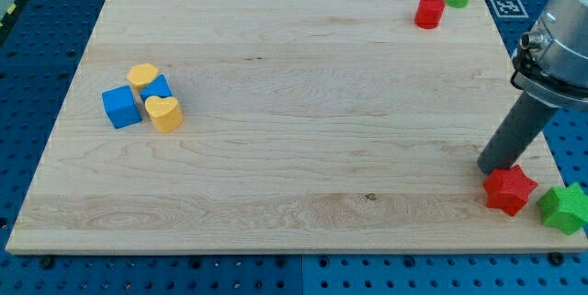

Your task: Push the red circle closer to the red star

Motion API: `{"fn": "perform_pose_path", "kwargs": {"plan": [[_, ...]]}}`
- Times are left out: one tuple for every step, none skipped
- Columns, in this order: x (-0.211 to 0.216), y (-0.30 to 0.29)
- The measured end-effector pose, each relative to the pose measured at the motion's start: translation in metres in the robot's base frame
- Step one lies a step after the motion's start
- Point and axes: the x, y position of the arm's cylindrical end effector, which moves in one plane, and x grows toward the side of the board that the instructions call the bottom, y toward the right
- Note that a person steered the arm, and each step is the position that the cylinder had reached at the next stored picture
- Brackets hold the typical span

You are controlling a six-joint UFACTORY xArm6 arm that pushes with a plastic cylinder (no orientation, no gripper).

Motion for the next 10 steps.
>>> {"fn": "perform_pose_path", "kwargs": {"plan": [[-0.052,-0.047],[-0.138,-0.099],[-0.238,-0.155],[-0.314,-0.166],[-0.323,-0.1],[-0.312,-0.032],[-0.29,0.002],[-0.262,0.011],[-0.239,0.011],[-0.232,0.006]]}}
